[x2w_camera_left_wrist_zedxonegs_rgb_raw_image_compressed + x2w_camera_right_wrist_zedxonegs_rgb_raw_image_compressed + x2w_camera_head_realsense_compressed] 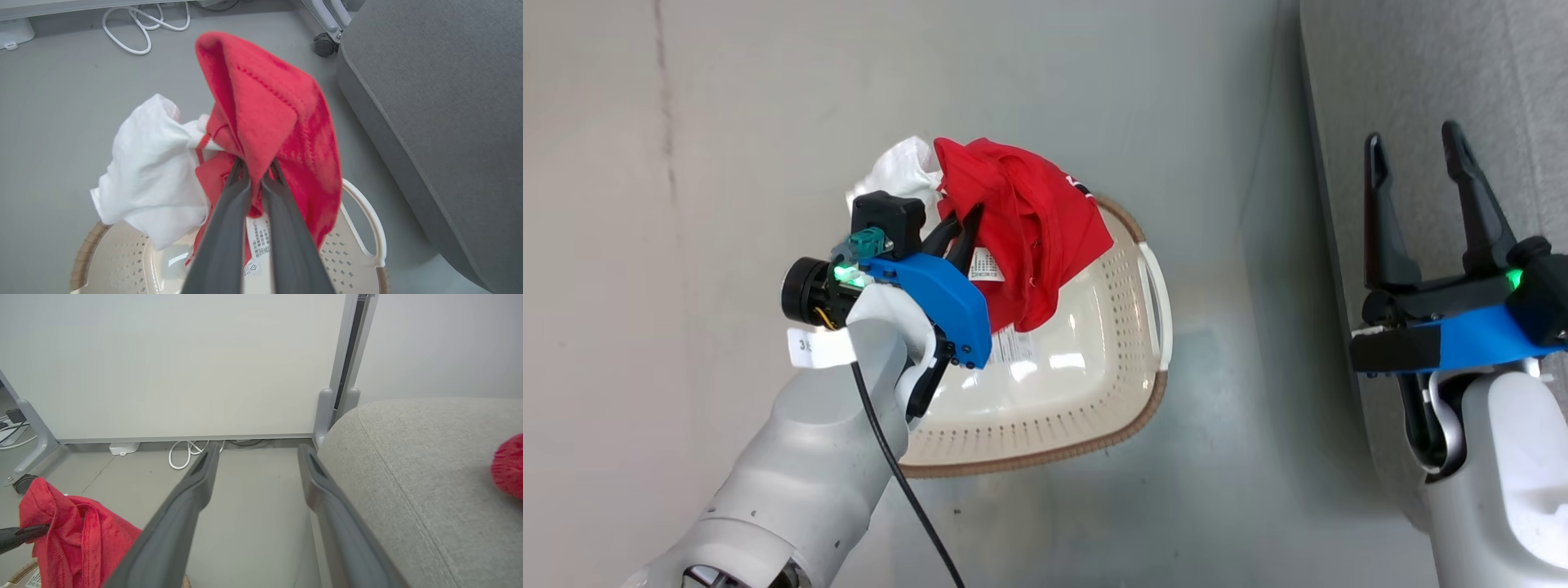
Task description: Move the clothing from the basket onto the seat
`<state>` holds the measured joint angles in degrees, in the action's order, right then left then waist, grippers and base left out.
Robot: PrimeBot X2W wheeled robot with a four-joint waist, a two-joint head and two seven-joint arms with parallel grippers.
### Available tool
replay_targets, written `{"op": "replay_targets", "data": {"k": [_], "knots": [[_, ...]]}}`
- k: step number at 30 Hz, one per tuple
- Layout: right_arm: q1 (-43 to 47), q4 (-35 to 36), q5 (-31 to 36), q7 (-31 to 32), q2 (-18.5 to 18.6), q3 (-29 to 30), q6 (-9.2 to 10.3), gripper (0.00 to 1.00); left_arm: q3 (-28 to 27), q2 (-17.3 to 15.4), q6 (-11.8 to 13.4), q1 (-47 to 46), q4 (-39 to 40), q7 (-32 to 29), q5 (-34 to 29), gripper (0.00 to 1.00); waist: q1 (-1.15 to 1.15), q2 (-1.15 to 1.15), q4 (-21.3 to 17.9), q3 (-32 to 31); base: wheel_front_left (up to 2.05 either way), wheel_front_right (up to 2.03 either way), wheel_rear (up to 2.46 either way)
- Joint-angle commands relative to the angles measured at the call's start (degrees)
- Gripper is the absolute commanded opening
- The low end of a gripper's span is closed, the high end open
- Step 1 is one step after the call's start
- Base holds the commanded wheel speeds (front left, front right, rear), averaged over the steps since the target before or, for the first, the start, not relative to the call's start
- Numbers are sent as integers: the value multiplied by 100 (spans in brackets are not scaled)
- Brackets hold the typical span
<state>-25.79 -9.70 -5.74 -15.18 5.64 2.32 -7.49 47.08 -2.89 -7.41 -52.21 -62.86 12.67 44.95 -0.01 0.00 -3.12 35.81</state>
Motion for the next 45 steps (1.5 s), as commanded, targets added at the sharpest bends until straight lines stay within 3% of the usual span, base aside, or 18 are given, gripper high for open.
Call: {"op": "replay_targets", "data": {"k": [1,9,25,45], "knots": [[97,-30,11,4,36,11,-1,100,50,-1,-4,23,55,85,54,0,1,0,116,-340,0,0,0],[426,-194,-26,4,1,-3,-1,100,125,-2,-5,-35,142,252,30,0,1,0,206,-1091,0,0,0],[1134,-462,-49,5,-115,19,-1,100,-532,-180,89,432,1178,260,-864,0,1,0,240,-2358,0,0,0],[1730,-565,-43,5,-217,47,-1,100,-675,-244,84,888,1935,260,-1369,0,1,0,337,-3190,0,0,0]]}}
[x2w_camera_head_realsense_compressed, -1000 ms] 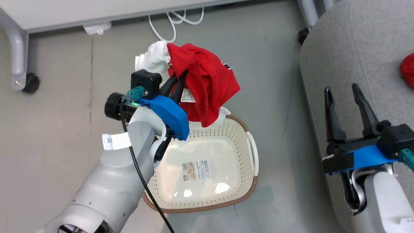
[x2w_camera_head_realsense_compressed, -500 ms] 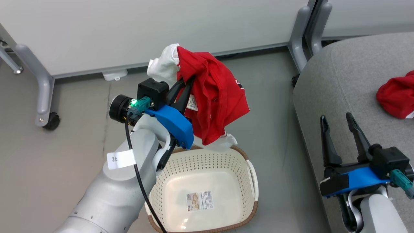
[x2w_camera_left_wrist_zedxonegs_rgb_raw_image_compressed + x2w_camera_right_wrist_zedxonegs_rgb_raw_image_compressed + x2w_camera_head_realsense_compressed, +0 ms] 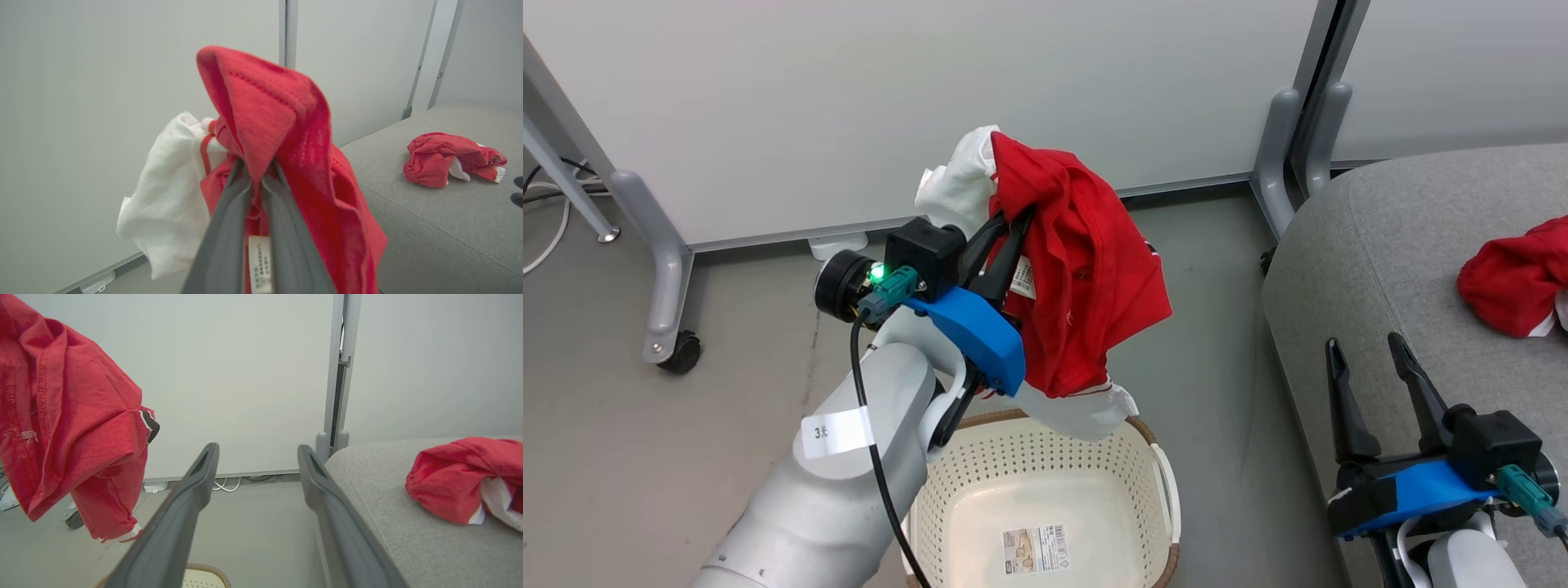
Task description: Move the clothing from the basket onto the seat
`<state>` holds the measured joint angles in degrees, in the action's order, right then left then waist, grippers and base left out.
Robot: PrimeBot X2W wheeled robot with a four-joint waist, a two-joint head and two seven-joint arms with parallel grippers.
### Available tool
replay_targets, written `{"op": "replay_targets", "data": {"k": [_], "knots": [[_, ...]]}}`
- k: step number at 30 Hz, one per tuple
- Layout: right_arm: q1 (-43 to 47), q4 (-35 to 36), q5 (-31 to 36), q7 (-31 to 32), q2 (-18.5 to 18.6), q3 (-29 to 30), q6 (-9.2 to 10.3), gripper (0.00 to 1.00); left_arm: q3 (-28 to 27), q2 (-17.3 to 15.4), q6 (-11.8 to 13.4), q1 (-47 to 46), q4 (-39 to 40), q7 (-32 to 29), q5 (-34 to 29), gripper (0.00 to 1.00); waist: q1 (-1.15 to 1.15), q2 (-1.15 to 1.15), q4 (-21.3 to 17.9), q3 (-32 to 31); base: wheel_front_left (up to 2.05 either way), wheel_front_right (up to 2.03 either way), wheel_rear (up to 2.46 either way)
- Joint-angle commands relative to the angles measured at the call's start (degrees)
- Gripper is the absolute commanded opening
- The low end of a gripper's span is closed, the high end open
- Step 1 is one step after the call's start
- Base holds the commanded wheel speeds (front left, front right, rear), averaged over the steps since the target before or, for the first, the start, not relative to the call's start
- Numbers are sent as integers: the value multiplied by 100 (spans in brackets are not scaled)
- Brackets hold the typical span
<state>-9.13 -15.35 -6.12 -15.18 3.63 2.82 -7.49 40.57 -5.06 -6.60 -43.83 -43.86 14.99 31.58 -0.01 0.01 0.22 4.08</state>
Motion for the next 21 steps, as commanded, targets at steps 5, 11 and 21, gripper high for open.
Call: {"op": "replay_targets", "data": {"k": [5,11,21], "knots": [[80,23,-24,5,-14,-68,-1,100,13,-33,11,117,82,28,-30,0,1,-1,14,-63,0,0,0],[-109,96,12,5,55,-365,-1,100,39,-32,34,120,130,28,-40,0,1,-1,26,-89,0,0,0],[-892,166,-60,5,220,-1481,-1,100,114,6,52,48,256,28,-74,0,1,-1,110,4,0,0,0]]}}
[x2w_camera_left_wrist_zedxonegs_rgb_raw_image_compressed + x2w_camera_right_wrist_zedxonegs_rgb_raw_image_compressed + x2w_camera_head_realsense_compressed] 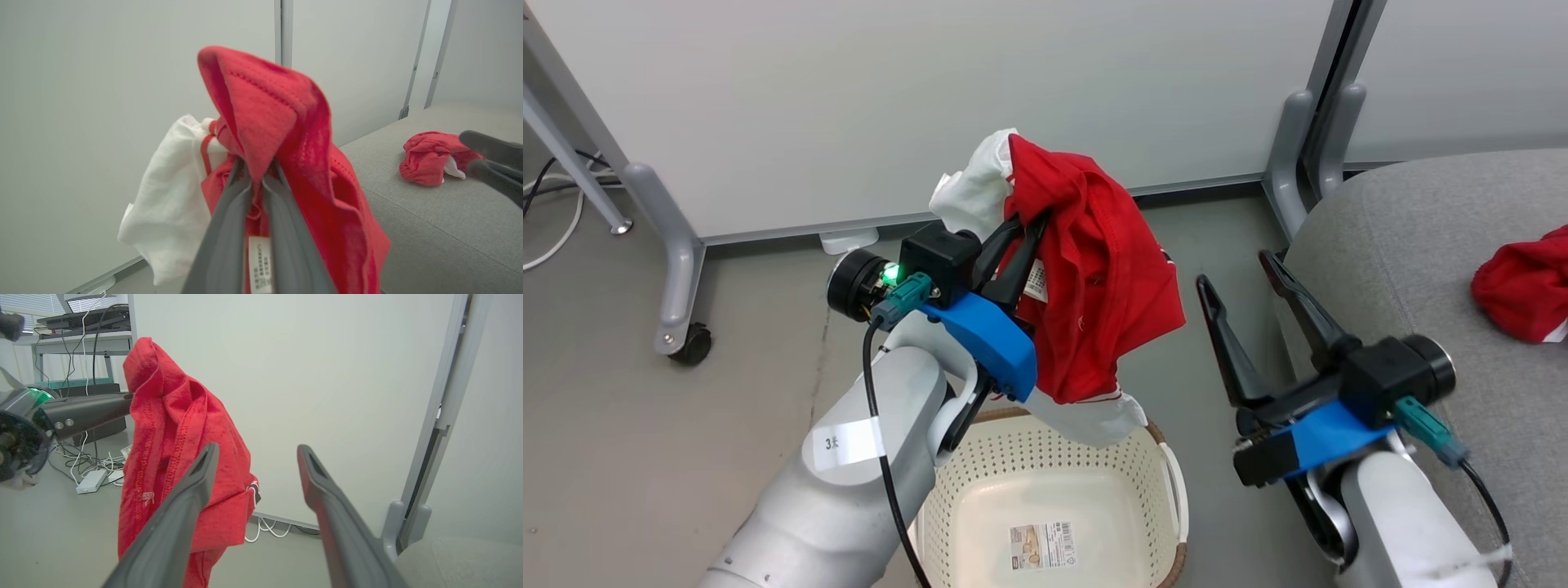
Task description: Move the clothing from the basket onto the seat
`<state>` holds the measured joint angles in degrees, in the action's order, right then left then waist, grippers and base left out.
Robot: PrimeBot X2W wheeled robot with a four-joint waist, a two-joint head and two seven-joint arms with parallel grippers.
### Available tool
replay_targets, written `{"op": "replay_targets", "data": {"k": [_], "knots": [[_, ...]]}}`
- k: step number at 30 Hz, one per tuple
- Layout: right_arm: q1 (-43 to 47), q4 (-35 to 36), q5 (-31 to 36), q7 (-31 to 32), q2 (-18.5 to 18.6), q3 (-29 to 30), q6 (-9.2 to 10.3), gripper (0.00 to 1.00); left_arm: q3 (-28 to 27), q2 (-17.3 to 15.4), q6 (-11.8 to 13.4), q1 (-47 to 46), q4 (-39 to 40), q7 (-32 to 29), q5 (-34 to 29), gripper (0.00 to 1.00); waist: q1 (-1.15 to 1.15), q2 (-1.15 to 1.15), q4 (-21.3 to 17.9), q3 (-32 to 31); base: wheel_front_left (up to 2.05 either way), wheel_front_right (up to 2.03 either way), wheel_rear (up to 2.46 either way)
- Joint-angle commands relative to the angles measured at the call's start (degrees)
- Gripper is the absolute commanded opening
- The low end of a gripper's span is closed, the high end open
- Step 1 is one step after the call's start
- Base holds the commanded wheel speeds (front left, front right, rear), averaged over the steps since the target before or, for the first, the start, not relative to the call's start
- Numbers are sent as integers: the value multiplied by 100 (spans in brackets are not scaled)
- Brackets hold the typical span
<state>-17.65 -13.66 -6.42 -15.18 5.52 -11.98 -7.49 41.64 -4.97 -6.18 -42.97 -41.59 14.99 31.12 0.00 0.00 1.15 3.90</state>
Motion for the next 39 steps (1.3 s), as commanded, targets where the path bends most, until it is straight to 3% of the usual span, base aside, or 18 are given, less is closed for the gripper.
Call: {"op": "replay_targets", "data": {"k": [1,16,31,32,33,34,39], "knots": [[-151,-27,-27,5,32,-92,-1,100,21,3,13,-60,40,28,-30,0,0,0,33,46,0,0,0],[-1486,-1090,186,5,53,-714,-1,100,220,127,28,-212,380,28,-147,0,0,0,320,336,0,0,0],[-1869,-2091,213,5,140,-794,-1,100,585,193,15,-230,899,28,-166,0,0,0,520,479,0,0,0],[-1883,-2113,197,5,142,-805,-1,46,604,195,18,-229,917,28,-155,0,0,0,522,481,0,0,0],[-1887,-2130,179,5,140,-819,-1,4,615,197,23,-230,930,28,-147,0,0,0,524,481,0,0,0],[-1885,-2146,168,5,138,-834,-1,0,623,197,30,-232,940,28,-139,0,0,0,525,480,0,0,0],[-1918,-2147,90,5,142,-872,-1,0,641,198,51,-242,964,28,-104,0,0,0,516,473,0,0,0]]}}
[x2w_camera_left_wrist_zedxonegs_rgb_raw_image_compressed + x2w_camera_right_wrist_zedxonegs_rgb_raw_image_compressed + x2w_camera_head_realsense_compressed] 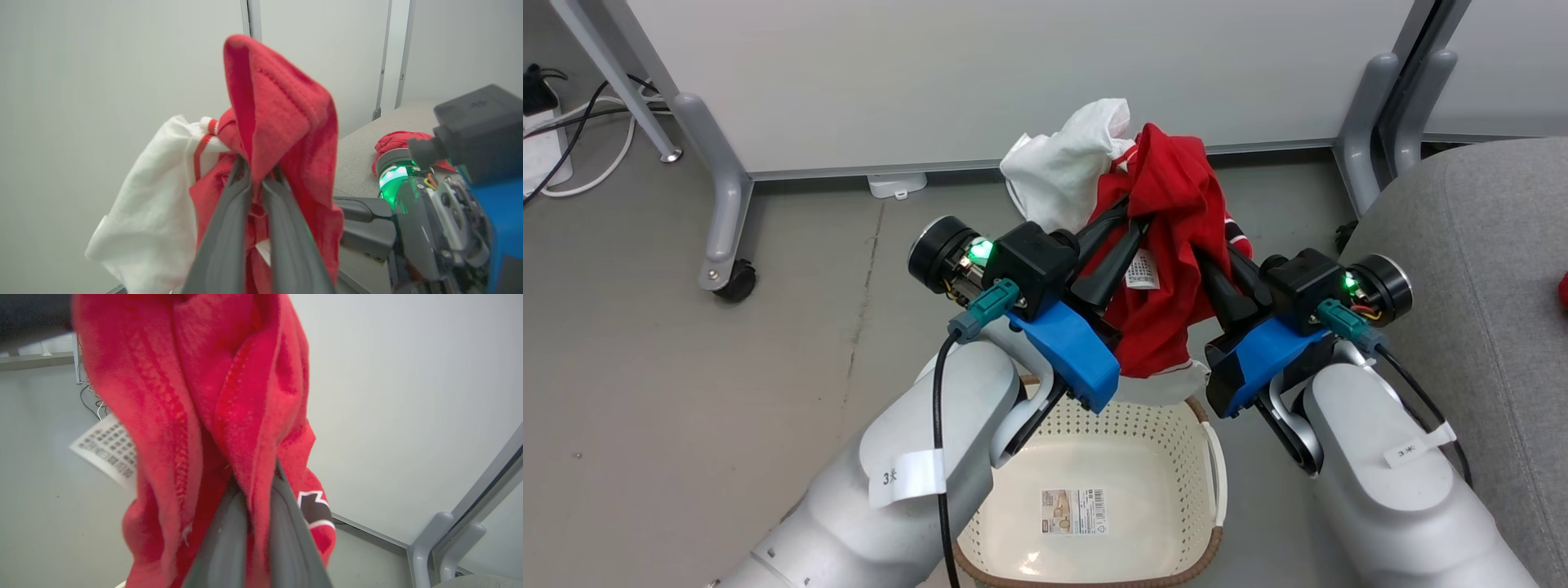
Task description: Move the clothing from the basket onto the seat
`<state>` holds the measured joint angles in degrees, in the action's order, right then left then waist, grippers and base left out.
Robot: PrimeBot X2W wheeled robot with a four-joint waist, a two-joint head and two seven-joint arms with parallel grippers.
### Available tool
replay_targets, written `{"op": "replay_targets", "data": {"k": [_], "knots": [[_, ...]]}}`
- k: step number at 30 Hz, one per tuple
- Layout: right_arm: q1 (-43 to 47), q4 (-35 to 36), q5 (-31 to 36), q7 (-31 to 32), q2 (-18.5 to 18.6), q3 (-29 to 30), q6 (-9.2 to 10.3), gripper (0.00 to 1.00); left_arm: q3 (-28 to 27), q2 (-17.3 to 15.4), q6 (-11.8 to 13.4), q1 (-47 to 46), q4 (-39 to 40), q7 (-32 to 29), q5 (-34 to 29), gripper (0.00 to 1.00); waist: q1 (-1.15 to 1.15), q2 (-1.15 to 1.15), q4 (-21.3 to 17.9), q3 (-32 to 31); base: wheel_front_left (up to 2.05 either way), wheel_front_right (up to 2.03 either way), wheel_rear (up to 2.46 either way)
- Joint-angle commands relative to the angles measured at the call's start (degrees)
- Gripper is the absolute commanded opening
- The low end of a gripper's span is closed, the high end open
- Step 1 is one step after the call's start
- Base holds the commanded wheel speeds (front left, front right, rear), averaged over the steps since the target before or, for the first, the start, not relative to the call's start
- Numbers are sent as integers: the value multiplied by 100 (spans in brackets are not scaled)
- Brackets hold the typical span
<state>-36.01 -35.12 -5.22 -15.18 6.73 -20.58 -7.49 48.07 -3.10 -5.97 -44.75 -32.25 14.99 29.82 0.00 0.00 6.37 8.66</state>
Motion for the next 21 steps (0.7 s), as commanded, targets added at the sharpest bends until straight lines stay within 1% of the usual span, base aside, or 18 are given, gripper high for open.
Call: {"op": "replay_targets", "data": {"k": [1,15,16,17,21], "knots": [[-80,4,-39,5,21,-15,-1,0,-1,11,33,-64,31,28,31,0,0,0,-9,-6,0,0,0],[5,75,-121,5,29,47,-1,0,39,-37,68,-79,-56,-18,43,0,0,0,-29,6,0,0,0],[12,78,-125,5,27,57,-1,0,71,-56,86,-96,-77,-37,-11,47,0,0,-32,4,0,0,0],[18,82,-133,5,23,69,-1,0,84,-66,114,-118,-79,-32,-53,100,0,0,-34,4,0,0,0],[57,100,-204,5,-8,173,-1,0,122,-62,147,-95,-122,-25,-55,100,0,0,-36,2,0,0,0]]}}
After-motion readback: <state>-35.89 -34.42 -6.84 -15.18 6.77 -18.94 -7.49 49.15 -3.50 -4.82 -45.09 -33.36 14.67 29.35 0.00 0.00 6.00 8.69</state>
